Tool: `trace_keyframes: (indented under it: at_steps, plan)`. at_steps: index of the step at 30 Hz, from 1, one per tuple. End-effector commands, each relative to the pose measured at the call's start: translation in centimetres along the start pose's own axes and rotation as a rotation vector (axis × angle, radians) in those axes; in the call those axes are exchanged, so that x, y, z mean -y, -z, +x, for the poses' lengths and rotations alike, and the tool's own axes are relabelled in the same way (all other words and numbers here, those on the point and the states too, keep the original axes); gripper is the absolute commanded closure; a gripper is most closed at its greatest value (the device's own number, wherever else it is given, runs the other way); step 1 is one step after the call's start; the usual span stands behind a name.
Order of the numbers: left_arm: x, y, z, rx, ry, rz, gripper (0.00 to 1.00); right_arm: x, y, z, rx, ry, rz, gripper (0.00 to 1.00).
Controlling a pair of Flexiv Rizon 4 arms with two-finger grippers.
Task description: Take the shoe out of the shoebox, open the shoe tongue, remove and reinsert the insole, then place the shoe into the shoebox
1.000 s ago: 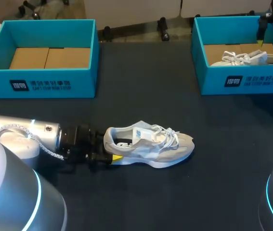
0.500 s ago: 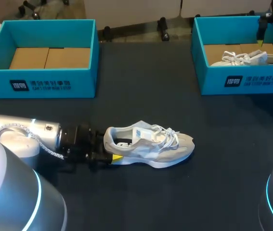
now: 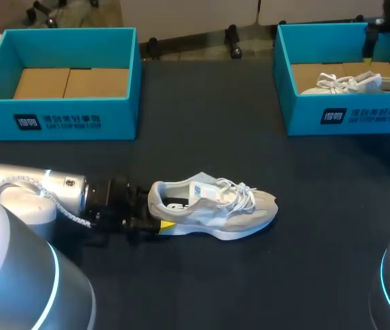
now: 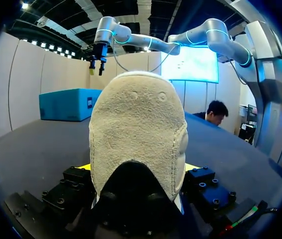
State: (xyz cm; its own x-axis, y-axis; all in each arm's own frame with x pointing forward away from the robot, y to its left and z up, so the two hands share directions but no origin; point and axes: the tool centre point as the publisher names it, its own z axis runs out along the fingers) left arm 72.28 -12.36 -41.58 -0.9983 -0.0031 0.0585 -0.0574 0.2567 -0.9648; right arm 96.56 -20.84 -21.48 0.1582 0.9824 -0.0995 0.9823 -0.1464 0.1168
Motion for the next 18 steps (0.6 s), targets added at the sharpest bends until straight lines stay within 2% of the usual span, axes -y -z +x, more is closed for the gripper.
trace_keyframes:
  at_steps: [1,7,18]
  plan:
    - [0.0,-0.1,0.0,0.001,0.0,0.0,1.0,-0.5,0.5,3.2,0.026,-0.005,0.018,0.0]
    - [0.0,-0.1,0.0,0.001,0.0,0.0,1.0,0.5,1.6,8.0,0.026,-0.003,0.012,0.0]
    - [0.0,-0.1,0.0,0.001,0.0,0.0,1.0,3.6,3.2,14.7,0.03,0.007,0.01,0.0]
